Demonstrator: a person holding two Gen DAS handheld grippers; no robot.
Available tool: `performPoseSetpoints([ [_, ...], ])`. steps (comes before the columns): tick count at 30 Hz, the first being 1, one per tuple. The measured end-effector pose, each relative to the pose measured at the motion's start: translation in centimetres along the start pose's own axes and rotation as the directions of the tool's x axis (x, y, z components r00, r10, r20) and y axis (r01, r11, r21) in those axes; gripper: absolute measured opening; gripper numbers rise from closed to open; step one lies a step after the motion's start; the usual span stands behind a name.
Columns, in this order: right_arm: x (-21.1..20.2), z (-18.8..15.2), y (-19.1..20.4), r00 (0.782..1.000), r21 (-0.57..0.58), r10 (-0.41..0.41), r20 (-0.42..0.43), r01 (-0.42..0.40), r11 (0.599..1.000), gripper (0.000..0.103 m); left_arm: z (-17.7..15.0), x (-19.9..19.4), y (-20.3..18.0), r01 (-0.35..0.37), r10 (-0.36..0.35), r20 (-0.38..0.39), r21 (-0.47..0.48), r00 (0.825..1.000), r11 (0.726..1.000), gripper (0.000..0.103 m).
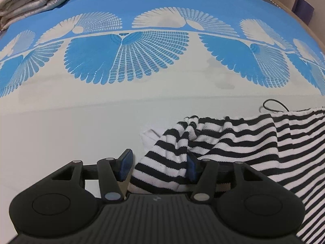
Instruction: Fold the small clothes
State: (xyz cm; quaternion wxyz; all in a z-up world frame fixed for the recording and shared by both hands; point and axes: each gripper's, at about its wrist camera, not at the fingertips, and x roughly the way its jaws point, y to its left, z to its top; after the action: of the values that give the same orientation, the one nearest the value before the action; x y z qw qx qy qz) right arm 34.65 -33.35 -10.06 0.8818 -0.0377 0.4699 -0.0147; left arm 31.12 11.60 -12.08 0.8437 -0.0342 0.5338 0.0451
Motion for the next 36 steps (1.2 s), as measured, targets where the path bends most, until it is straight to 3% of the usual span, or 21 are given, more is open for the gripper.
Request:
performPoseSetpoints([
  [4,0.3,-0.1,-0.3,1.0,0.012,-0.018,-0.014,0.019,1.0,0.049,-0.2,0.6,0.8,-0.015,0.015,0.007,-0.028,1.0,0.999,0.073],
  [9,0.1,-0.2,-2.0,0.999,0.148,0.008,-0.054,0.0,0.989,0.049,-0.7,-0.5,1.2,-0.025,0.025,0.001,-0.048,1.0,0.999,0.073],
  [12,-1.2,-0.5,-2.7,0.996,0.207,0.051,-0.075,-0.034,0.978,0.049,-1.4,-2.5,1.6,0.067,-0.068,0.0,-0.051,0.998,0.996,0.074],
  [16,-5.2,-1.4,-2.6,0.998,0.101,0.071,-0.004,-0.07,0.992,0.049,-2.7,-6.3,1.9,0.081,-0.08,0.12,-0.003,0.99,0.997,0.074],
  [19,-7.9,-3.2,-2.5,0.994,-0.025,0.104,0.027,-0.103,0.994,0.049,-3.8,-8.4,1.6,0.194,-0.198,0.158,0.04,0.967,0.98,0.073],
  [22,-9.5,-5.1,-3.2,0.978,-0.076,0.209,-0.011,-0.21,0.975,0.049,-5.4,-8.5,-0.5,0.296,-0.317,0.112,0.173,0.942,0.939,0.073],
  [23,-9.7,-5.7,-3.3,0.971,-0.089,0.237,-0.041,-0.24,0.967,0.05,-6.0,-7.5,-1.2,0.3,-0.319,0.06,0.208,0.946,0.931,0.073],
  [25,-9.0,-7.5,-3.0,0.961,-0.14,0.219,-0.167,-0.243,0.96,0.05,-8.0,-4.5,-2.4,0.191,-0.176,-0.08,0.28,0.981,0.941,0.075],
  [27,-8.2,-9.3,-2.5,0.96,-0.232,0.125,-0.252,-0.185,0.955,0.05,-8.2,-5.4,-2.9,0.167,-0.162,-0.042,0.292,0.986,0.942,0.073],
  [28,-8.4,-9.7,-2.4,0.964,-0.259,0.104,-0.245,-0.168,0.951,0.05,-7.9,-6.4,-2.9,0.166,-0.169,-0.012,0.268,0.986,0.949,0.069],
  [31,-10.0,-9.2,-3.1,0.972,-0.18,0.117,-0.205,-0.155,0.971,0.05,-8.2,-9.9,-2.6,0.198,-0.221,0.082,0.222,0.972,0.955,0.069],
  [36,-12.8,-8.9,-3.2,0.989,-0.134,0.105,-0.105,-0.119,0.984,0.049,-10.4,-13.9,-3.1,0.162,-0.198,0.166,0.21,0.966,0.964,0.069],
])
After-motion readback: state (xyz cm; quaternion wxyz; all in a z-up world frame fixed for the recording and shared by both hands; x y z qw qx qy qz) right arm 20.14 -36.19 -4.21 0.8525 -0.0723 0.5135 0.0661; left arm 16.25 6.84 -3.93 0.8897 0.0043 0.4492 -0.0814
